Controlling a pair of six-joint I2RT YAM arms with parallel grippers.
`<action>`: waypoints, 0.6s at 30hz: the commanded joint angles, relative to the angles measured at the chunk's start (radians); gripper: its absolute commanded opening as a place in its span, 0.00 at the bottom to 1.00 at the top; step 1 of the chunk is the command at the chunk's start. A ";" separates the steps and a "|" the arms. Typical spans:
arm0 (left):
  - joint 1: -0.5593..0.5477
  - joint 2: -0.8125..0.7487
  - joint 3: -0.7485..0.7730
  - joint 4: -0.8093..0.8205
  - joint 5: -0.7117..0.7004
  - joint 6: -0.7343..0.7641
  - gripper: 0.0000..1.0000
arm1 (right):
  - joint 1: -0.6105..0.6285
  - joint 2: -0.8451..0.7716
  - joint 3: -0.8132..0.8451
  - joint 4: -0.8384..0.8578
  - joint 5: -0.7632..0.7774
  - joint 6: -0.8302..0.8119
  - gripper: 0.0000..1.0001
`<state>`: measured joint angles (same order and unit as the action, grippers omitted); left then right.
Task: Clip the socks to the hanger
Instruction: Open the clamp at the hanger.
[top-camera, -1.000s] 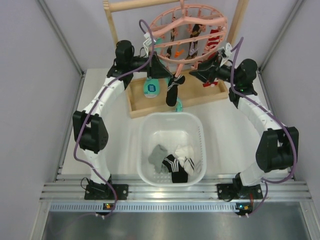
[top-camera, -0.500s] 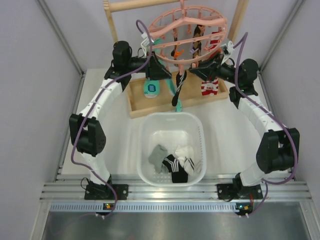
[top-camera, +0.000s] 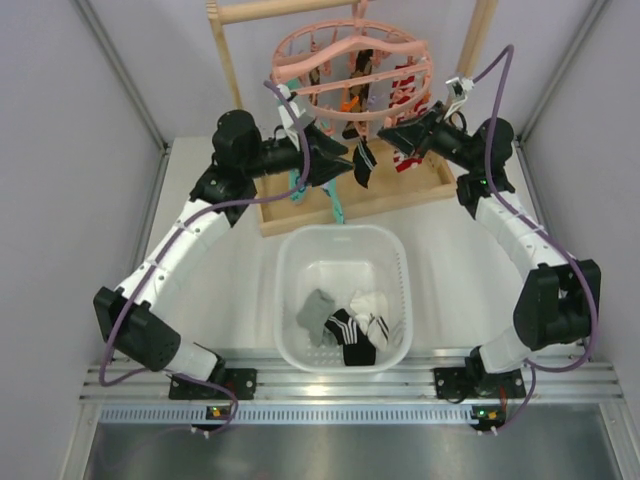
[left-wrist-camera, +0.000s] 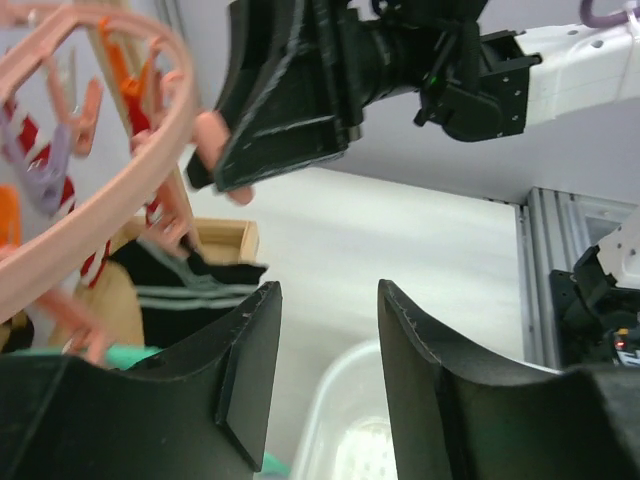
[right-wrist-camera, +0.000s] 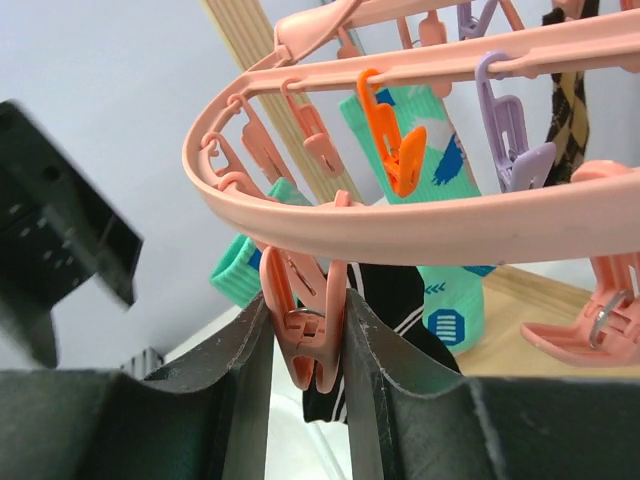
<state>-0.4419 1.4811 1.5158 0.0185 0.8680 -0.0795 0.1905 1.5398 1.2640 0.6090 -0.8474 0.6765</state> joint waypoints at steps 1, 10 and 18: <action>-0.093 -0.019 -0.025 0.047 -0.173 0.154 0.48 | 0.026 -0.066 0.032 0.012 0.117 0.077 0.00; -0.216 0.068 -0.011 0.165 -0.447 0.122 0.50 | 0.046 -0.110 0.031 -0.014 0.153 0.109 0.00; -0.216 0.102 -0.011 0.250 -0.495 0.103 0.50 | 0.076 -0.132 -0.011 -0.017 0.169 0.097 0.00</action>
<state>-0.6567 1.5841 1.4998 0.1429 0.4160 0.0311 0.2443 1.4525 1.2625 0.5716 -0.7311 0.7609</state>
